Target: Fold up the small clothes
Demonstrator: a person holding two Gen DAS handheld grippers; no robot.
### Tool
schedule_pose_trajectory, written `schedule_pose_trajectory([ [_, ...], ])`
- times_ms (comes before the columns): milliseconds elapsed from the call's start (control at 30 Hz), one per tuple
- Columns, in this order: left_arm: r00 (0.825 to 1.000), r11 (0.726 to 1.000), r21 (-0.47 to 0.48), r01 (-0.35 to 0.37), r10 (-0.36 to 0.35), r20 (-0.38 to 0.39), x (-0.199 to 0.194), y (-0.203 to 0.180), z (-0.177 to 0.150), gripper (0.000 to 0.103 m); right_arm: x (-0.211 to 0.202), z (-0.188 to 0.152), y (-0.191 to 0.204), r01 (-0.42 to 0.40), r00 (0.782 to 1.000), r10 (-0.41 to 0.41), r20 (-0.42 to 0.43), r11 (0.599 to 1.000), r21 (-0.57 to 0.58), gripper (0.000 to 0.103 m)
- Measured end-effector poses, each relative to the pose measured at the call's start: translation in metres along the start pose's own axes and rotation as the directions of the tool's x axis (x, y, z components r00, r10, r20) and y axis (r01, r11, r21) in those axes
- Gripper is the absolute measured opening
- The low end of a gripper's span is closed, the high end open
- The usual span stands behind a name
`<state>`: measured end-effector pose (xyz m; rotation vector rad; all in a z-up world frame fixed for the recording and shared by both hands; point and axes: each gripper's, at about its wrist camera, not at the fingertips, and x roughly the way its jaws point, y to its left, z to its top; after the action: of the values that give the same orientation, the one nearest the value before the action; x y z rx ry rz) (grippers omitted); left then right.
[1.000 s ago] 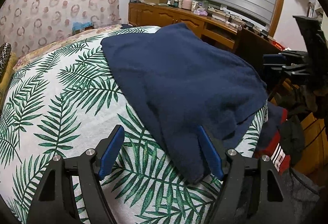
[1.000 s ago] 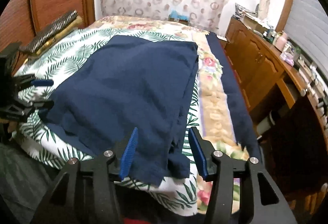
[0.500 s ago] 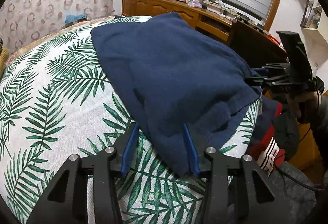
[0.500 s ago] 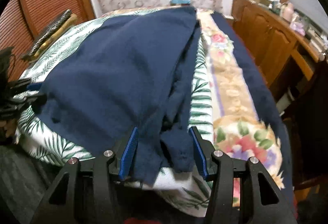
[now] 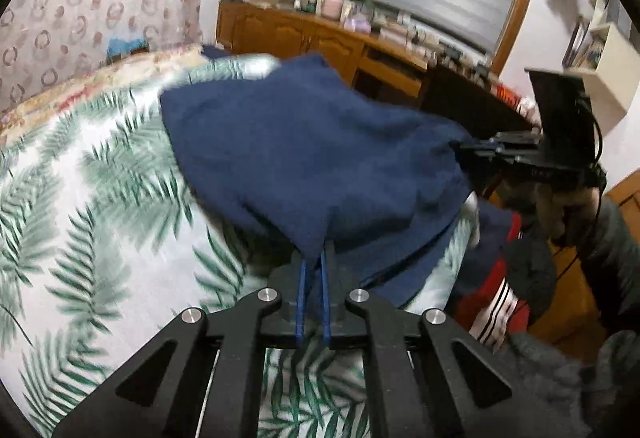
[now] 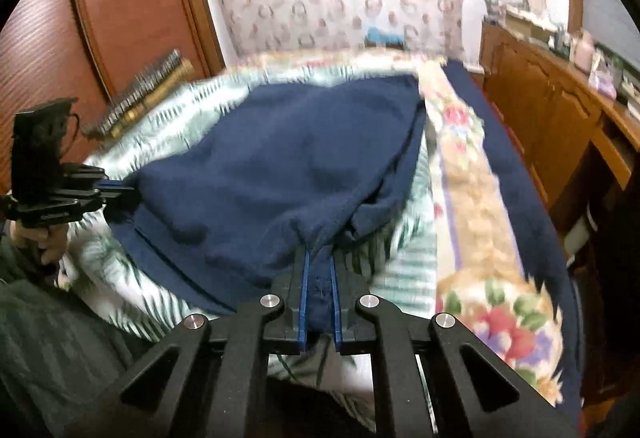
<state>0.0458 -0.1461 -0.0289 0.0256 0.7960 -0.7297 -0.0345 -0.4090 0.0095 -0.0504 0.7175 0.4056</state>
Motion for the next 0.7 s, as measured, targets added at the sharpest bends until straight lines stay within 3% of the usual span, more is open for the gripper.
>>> schedule_pose_trajectory([
  [267, 0.991, 0.997, 0.022, -0.073, 0.070, 0.110, -0.005, 0.021, 0.059, 0.006, -0.004, 0.051, -0.017, 0.003, 0.986, -0.009, 0.168, 0.999, 0.035, 0.008],
  [433, 0.986, 0.993, -0.029, -0.114, 0.116, 0.122, 0.019, 0.063, 0.104, 0.006, 0.025, 0.085, -0.033, 0.034, 0.982, -0.046, 0.186, 0.997, 0.066, 0.008],
  [700, 0.986, 0.986, -0.076, -0.151, 0.156, 0.066, 0.066, 0.111, 0.139, 0.006, 0.079, 0.123, -0.037, 0.055, 0.986, -0.070, 0.149, 0.993, 0.106, 0.008],
])
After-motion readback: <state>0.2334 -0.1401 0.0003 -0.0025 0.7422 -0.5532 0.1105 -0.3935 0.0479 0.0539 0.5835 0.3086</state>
